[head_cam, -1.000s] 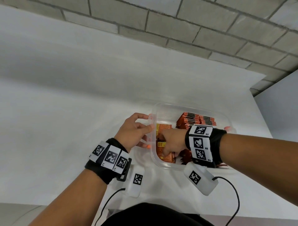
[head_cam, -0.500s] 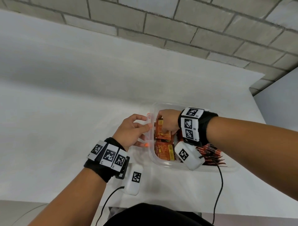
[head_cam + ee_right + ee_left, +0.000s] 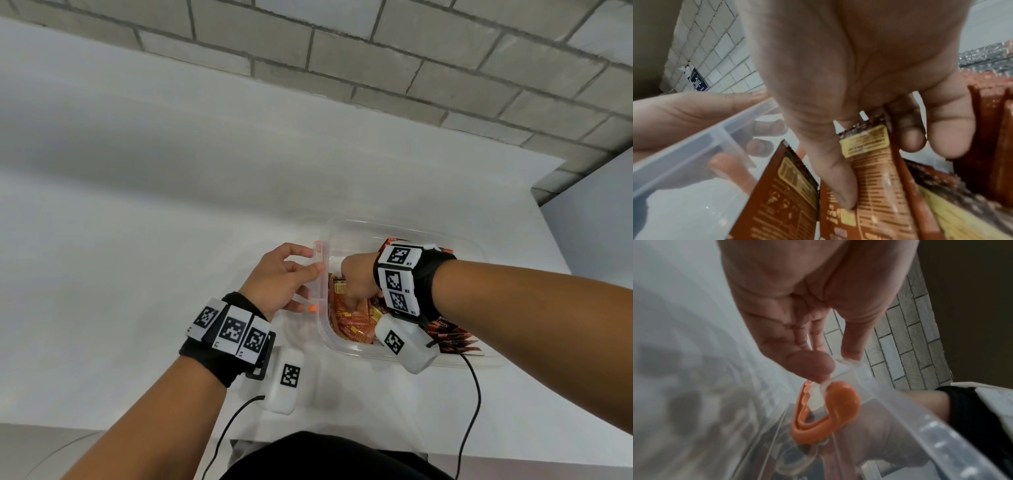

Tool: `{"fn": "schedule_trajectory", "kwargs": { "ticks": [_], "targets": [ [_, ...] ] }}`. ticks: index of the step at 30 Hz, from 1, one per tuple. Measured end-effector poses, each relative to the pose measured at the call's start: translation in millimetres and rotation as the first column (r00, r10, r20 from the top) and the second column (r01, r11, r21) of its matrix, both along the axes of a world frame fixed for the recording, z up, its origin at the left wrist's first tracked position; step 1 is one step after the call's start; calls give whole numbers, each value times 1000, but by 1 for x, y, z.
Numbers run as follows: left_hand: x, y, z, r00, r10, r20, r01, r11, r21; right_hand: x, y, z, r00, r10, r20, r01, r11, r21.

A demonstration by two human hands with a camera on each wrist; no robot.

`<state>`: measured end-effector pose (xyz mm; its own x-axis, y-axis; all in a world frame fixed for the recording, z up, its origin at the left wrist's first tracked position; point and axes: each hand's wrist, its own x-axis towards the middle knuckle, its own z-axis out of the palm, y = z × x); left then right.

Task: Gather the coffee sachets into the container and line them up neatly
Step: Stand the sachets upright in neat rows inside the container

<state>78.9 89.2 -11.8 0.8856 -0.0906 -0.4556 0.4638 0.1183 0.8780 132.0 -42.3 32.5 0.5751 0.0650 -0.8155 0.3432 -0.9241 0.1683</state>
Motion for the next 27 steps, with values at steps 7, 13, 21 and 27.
{"fn": "schedule_trajectory", "kwargs": {
  "ticks": [7, 13, 21, 27],
  "targets": [
    [1, 2, -4, 1000, -1, 6, 1, 1000, 29, 0, -6, 10, 997, -74, -35, 78, 989, 126],
    [0, 6, 3, 995, 79, 64, -85, 990, 111, 3, -43, 33, 880, -472, -56, 431, 742, 513],
    [0, -2, 48, 943, 167, 288, -209, 970, 121, -15, -100, 70, 654, -692, -307, 538, 140, 831],
    [-6, -47, 76, 981, -178, 77, 193, 924, -330, -38, -105, 82, 665, -577, -474, 484, -151, 862]
  ]
}}
